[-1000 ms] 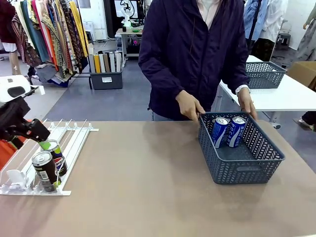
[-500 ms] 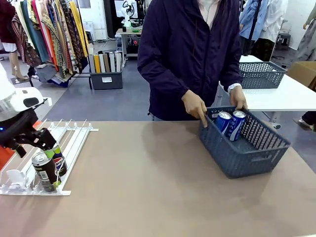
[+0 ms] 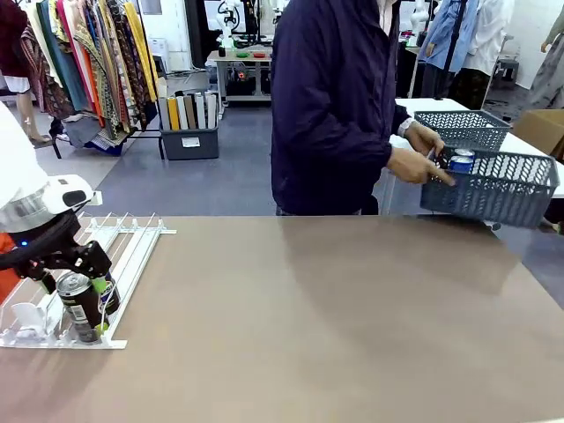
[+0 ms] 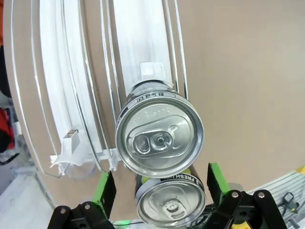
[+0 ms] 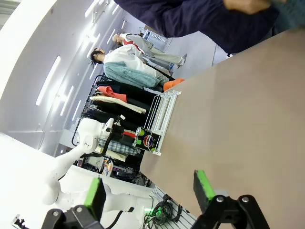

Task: Retrieve and store the cans from the dispenser.
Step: Pick up one can from the Automatic Can Dispenser and place it in the middle of the table.

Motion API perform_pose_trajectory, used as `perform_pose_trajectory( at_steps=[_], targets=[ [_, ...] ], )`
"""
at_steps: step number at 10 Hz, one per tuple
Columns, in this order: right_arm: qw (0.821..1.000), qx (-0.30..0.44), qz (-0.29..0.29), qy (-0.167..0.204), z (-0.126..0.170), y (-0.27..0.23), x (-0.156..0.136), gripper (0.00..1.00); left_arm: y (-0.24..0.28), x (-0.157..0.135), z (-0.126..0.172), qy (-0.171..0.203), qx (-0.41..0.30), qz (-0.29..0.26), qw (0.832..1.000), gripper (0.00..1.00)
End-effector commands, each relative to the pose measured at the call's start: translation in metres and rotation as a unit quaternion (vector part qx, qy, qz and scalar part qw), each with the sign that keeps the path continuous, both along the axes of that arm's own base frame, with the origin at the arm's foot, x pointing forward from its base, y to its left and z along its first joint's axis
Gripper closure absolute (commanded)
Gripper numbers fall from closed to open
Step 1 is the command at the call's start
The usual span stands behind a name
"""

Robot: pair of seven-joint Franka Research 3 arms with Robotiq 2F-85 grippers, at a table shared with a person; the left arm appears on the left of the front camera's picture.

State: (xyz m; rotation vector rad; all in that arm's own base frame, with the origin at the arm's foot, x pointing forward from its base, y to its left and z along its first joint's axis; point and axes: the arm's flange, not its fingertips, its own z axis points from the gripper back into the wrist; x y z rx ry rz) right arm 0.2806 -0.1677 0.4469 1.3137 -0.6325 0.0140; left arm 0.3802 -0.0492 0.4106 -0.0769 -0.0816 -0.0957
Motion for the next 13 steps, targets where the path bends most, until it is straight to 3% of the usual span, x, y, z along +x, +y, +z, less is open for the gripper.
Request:
perform_pose_trajectory(
  at_steps=[1,3,4,5,10,11,13],
  targets=[
    [1.000,0.012,-0.005,-0.009,0.004,0.001,0.004,0.00,-0.002,-0.046,-0.028,-0.006,0.008,0.002,1.000,0.00],
    [1.000,0.012,-0.005,-0.009,0.004,0.001,0.004,0.00,-0.003,-0.048,-0.030,0.005,0.011,0.001,1.000,0.00],
    [1.000,0.012,-0.005,-0.009,0.004,0.001,0.004,0.00,-0.003,-0.048,-0.030,0.004,0.015,0.002,1.000,0.41],
    [1.000,0.012,-0.005,-0.009,0.004,0.001,0.004,0.00,-0.003,-0.048,-0.030,0.001,0.018,0.002,1.000,1.00],
    [1.000,0.012,-0.005,-0.009,0.004,0.001,0.004,0.00,-0.005,-0.051,-0.024,-0.018,0.029,-0.003,0.999,1.00],
    [1.000,0.012,-0.005,-0.009,0.004,0.001,0.004,0.00,-0.004,-0.052,-0.010,-0.024,0.025,-0.012,0.999,1.00],
    [1.000,0.012,-0.005,-0.009,0.004,0.001,0.004,0.00,-0.005,-0.070,0.064,-0.076,-0.020,-0.064,0.995,1.00]
  ],
)
